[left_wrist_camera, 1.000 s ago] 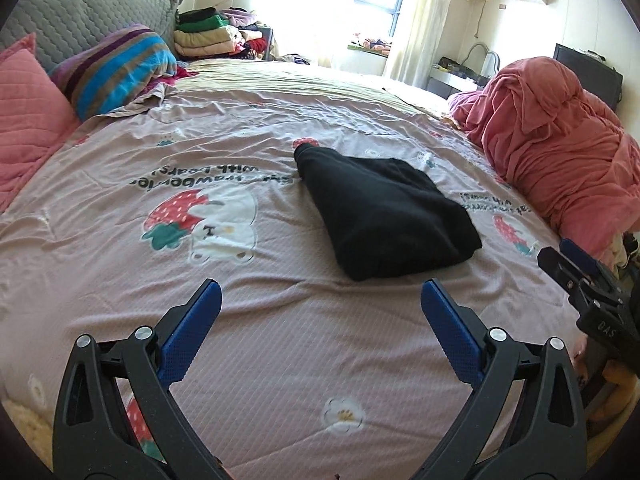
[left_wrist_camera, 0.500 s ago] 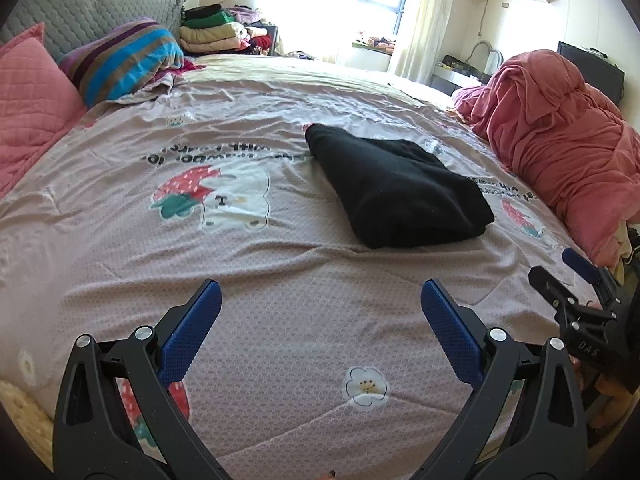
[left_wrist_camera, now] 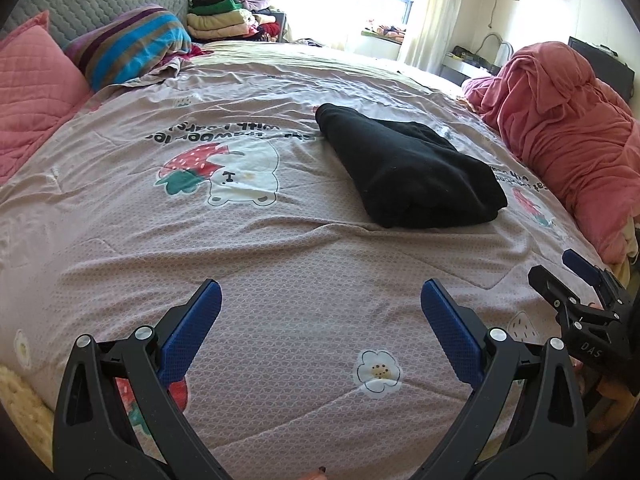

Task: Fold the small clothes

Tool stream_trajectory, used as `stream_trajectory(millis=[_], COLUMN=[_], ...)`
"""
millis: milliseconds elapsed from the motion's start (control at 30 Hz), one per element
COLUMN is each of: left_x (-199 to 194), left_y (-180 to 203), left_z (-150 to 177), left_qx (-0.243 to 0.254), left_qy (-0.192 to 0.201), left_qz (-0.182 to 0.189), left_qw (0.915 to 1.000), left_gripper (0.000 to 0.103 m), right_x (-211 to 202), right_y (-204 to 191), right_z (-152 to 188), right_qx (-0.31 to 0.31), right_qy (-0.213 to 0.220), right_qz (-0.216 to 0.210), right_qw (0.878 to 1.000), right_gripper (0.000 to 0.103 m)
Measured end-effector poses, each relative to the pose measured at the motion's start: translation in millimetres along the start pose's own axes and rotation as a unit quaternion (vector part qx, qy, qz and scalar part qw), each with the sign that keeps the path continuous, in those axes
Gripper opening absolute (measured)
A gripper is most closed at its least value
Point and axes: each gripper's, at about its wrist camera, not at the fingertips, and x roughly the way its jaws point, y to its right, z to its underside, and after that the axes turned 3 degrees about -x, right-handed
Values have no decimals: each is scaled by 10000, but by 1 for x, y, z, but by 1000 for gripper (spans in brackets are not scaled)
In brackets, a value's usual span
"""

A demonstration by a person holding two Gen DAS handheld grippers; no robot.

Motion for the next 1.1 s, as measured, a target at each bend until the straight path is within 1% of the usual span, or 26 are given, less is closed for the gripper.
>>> stream_trajectory(millis=[433, 533, 1100], left_x=[2, 3, 1], left_y=[-1, -1, -2], left_z=[3, 4, 5], left_qx=[-14, 12, 1], left_qy=[-99, -122, -125], left_qz=[-108, -210, -219], left_qw=[9999, 9997, 9997], left_gripper=[94, 94, 94], right_x=[2, 1, -1], right_y=[-1, -2, -7], right_z=[2, 2, 4], right_qx=[65, 60, 65], right_qy=[-128, -135, -147], right_qz=[-2, -12, -18], right_qw=[9999, 9999, 9999], right_gripper=[98, 98, 98])
